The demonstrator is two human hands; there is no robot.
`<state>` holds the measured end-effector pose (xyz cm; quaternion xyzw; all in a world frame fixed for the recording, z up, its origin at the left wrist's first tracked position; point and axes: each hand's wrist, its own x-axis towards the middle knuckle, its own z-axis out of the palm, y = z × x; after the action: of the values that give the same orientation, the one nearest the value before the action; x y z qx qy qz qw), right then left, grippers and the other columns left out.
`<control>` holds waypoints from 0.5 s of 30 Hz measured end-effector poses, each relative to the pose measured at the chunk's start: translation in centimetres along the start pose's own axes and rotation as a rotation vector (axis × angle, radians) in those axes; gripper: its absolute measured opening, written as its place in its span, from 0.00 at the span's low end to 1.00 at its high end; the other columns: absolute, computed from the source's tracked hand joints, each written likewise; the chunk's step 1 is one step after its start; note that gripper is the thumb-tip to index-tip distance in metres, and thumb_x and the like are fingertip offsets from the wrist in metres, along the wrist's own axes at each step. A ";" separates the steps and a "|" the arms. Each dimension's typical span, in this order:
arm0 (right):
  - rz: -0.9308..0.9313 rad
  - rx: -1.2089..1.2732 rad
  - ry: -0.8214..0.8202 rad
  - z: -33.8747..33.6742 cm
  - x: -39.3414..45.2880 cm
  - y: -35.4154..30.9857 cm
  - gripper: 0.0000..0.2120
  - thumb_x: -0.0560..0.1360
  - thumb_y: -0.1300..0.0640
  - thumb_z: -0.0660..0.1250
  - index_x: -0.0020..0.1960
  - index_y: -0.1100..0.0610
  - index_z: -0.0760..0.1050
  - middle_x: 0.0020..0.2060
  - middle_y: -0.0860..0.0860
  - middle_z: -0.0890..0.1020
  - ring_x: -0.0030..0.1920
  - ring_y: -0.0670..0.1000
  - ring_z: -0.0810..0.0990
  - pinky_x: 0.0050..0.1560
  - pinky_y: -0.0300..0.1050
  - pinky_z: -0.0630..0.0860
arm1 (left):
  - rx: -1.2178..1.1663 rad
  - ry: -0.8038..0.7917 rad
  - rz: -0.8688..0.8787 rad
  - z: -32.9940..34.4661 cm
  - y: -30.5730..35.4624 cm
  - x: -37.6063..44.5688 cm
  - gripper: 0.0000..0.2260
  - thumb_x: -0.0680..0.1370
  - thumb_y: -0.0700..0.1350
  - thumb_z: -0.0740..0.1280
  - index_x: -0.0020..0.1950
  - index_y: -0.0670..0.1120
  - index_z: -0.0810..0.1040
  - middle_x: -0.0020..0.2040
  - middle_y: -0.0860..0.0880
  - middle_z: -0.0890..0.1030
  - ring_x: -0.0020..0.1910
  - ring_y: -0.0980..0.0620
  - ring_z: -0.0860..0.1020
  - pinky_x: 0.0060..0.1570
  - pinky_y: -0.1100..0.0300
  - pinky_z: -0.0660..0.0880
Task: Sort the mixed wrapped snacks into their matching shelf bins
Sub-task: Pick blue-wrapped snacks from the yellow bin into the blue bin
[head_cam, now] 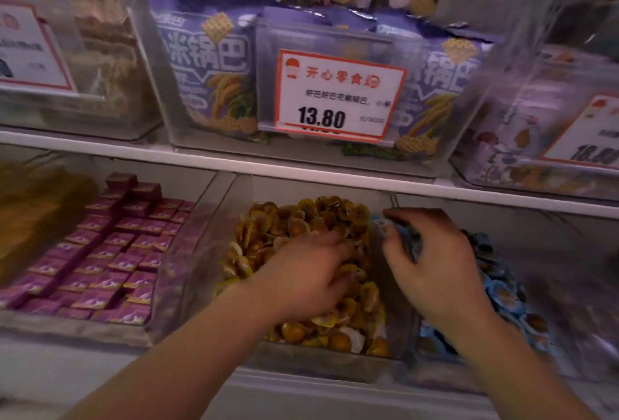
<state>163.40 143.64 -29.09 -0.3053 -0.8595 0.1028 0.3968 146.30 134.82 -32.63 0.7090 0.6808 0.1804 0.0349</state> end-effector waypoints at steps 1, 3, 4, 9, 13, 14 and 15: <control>0.051 0.049 0.008 0.0 -0.4 0.7 0.08 0.75 0.58 0.70 0.53 0.56 0.83 0.43 0.50 0.81 0.48 0.50 0.78 0.48 0.34 0.69 | 0.066 -0.120 0.036 0.8 0.8 1.1 0.21 0.78 0.58 0.60 0.69 0.53 0.73 0.65 0.49 0.74 0.64 0.47 0.73 0.64 0.50 0.70; 0.096 0.133 -0.003 0.5 -1.3 1.4 0.08 0.77 0.57 0.70 0.55 0.57 0.82 0.45 0.48 0.80 0.51 0.49 0.78 0.51 0.30 0.67 | 0.178 -0.324 0.044 2.0 1.9 3.1 0.28 0.75 0.65 0.55 0.73 0.57 0.70 0.74 0.50 0.66 0.73 0.47 0.65 0.71 0.45 0.62; 0.089 0.160 -0.002 0.8 -1.6 1.5 0.08 0.77 0.56 0.69 0.55 0.56 0.82 0.46 0.47 0.80 0.52 0.47 0.77 0.52 0.28 0.67 | 0.211 -0.394 0.023 2.4 1.9 3.8 0.29 0.75 0.67 0.53 0.74 0.58 0.69 0.77 0.51 0.60 0.75 0.47 0.61 0.74 0.42 0.57; 0.081 0.262 0.030 1.3 -1.7 2.1 0.08 0.78 0.55 0.68 0.55 0.55 0.82 0.47 0.45 0.80 0.53 0.45 0.76 0.54 0.27 0.68 | 0.377 -0.493 0.075 1.9 0.2 5.3 0.23 0.78 0.65 0.56 0.70 0.60 0.73 0.76 0.52 0.61 0.72 0.47 0.65 0.67 0.43 0.64; 0.103 0.316 0.030 1.7 -1.8 2.3 0.09 0.78 0.55 0.68 0.55 0.56 0.82 0.47 0.46 0.80 0.54 0.47 0.77 0.53 0.28 0.68 | 0.445 -0.419 0.078 -1.7 -2.2 4.7 0.17 0.73 0.63 0.64 0.53 0.55 0.79 0.61 0.53 0.72 0.58 0.48 0.75 0.52 0.56 0.72; 0.111 0.330 0.029 1.7 -1.9 2.3 0.10 0.78 0.54 0.68 0.56 0.57 0.82 0.47 0.46 0.80 0.54 0.48 0.77 0.53 0.28 0.68 | 0.418 -0.417 0.039 -2.6 -3.3 4.1 0.15 0.72 0.62 0.66 0.49 0.54 0.80 0.59 0.54 0.73 0.56 0.49 0.76 0.52 0.56 0.73; 0.117 0.344 0.031 1.8 -2.0 2.3 0.10 0.78 0.54 0.68 0.56 0.57 0.82 0.47 0.46 0.80 0.54 0.48 0.76 0.54 0.28 0.69 | 0.353 -0.411 -0.024 -3.5 -4.3 3.4 0.12 0.71 0.60 0.69 0.46 0.54 0.81 0.57 0.55 0.74 0.55 0.51 0.76 0.53 0.57 0.74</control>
<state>164.10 144.41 -32.45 -0.2841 -0.8038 0.2666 0.4496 141.14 137.77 -29.95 0.7178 0.6887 -0.0892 0.0503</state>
